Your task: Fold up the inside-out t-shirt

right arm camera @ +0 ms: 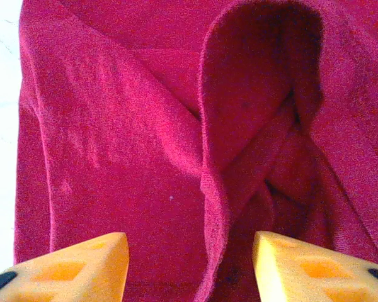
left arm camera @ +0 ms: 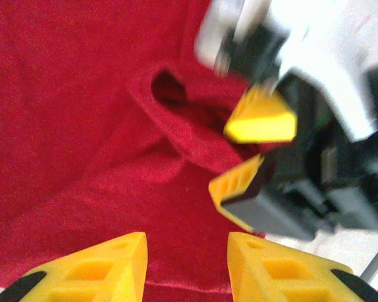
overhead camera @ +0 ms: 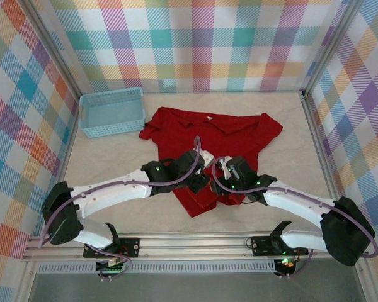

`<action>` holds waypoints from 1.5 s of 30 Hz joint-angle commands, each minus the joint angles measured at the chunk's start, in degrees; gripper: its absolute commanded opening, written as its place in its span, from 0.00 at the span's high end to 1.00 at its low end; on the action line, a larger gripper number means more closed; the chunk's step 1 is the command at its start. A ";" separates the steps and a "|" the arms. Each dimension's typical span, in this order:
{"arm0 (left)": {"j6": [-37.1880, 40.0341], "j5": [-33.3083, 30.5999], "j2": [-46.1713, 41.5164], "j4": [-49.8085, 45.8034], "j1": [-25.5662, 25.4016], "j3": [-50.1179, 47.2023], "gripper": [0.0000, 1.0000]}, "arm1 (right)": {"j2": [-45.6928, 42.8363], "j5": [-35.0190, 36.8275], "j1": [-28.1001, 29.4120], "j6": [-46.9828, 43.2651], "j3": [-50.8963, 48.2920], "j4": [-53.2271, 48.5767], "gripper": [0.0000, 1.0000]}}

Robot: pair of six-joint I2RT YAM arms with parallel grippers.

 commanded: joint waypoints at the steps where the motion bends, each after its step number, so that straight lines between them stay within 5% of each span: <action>1: -7.72 2.75 2.85 5.10 -0.30 -5.15 0.60 | -2.77 3.03 -0.34 2.32 -0.75 -0.50 0.50; 7: -11.02 3.25 7.27 13.95 -5.37 -8.98 0.47 | -8.19 2.46 -0.39 4.29 -3.21 -0.04 0.56; 18: -13.99 -0.01 7.60 21.41 -5.89 -14.34 0.38 | 0.27 2.27 -0.46 10.77 0.07 -0.19 0.64; 26: -14.60 -2.22 6.36 23.28 -5.90 -16.24 0.26 | -1.72 0.16 -0.48 13.70 3.39 -1.87 0.99; 34: -14.71 -4.63 6.47 26.76 -5.74 -13.46 0.07 | -11.55 -3.06 -0.43 19.06 3.25 -3.86 1.00; 40: -16.04 -9.72 10.00 22.87 -3.61 -8.75 0.28 | -14.88 -3.18 -0.35 19.11 2.89 -5.12 1.00; 45: -15.30 -10.27 10.72 20.16 -2.08 -6.61 0.64 | -15.48 -4.37 -0.34 17.87 1.67 -3.68 1.00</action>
